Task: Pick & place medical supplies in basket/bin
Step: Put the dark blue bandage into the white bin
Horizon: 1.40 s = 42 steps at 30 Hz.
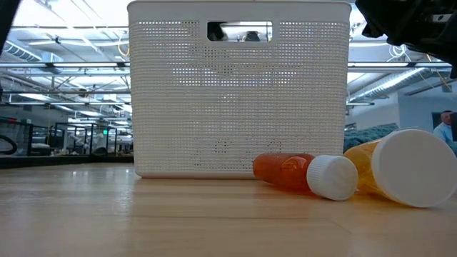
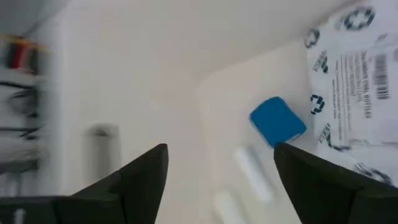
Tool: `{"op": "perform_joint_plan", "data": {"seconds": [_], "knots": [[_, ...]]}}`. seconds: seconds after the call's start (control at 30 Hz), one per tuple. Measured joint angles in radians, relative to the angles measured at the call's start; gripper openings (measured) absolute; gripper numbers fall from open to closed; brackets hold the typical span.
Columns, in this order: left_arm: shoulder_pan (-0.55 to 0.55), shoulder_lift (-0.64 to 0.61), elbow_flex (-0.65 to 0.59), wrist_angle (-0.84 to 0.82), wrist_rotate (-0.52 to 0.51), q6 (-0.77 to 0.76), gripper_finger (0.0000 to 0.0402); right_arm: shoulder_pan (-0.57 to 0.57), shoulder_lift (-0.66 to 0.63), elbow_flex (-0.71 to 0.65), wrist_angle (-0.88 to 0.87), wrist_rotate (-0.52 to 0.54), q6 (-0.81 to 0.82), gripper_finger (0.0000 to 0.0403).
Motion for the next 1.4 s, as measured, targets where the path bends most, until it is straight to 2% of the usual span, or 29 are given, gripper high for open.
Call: {"op": "perform_joint_plan", "data": {"seconds": [0.1, 0.17, 0.3, 0.37, 0.4, 0.47, 0.57, 0.77, 0.83, 0.93, 1.17, 1.4], "knots": [[-0.022, -0.118, 0.006, -0.081, -0.04, -0.016, 0.0269, 0.0, 0.0, 0.0, 0.0, -0.002, 0.0, 0.0], [-0.034, -0.197, 0.006, -0.153, -0.051, -0.039, 0.0228, 0.0, 0.0, 0.0, -0.002, -0.002, 0.0, 0.0], [-0.041, -0.347, -0.011, -0.255, -0.06, -0.141, 0.0105, 0.0, 0.0, 0.0, -0.008, -0.002, 0.011, 0.0], [-0.03, -0.429, -0.066, -0.25, -0.005, -0.183, 0.0038, 0.0, 0.0, 0.0, -0.008, -0.002, 0.018, 0.0], [-0.024, -0.471, -0.107, -0.237, 0.033, -0.194, 0.002, 0.0, 0.0, 0.0, -0.008, -0.002, 0.018, 0.0], [-0.024, -0.564, -0.216, -0.146, 0.082, -0.209, 0.0013, 0.0, 0.0, 0.0, -0.008, -0.003, 0.022, 0.0], [-0.036, -0.721, -0.435, 0.076, 0.153, -0.234, 0.0005, 0.0, 0.0, 0.0, -0.008, -0.003, 0.026, 0.0], [-0.035, -0.982, -0.921, 0.703, 0.351, -0.337, 0.0003, 0.0, 0.0, 0.0, -0.008, -0.003, 0.026, 0.0], [-0.035, -1.029, -1.061, 0.881, 0.363, -0.388, 0.0002, 0.0, 0.0, 0.0, -0.008, -0.003, 0.027, 0.0], [-0.035, -1.089, -1.223, 1.024, 0.355, -0.459, 0.0002, 0.0, 0.0, 0.0, -0.008, -0.003, 0.043, 0.0], [-0.035, -1.184, -1.452, 1.253, 0.295, -0.55, 0.0001, 0.0, 0.0, 0.0, -0.015, -0.002, 0.052, 0.0], [-0.042, -1.176, -1.5, 1.289, 0.26, -0.549, 0.0001, 0.0, 0.0, 0.0, -0.015, -0.001, 0.05, 0.0]]}}
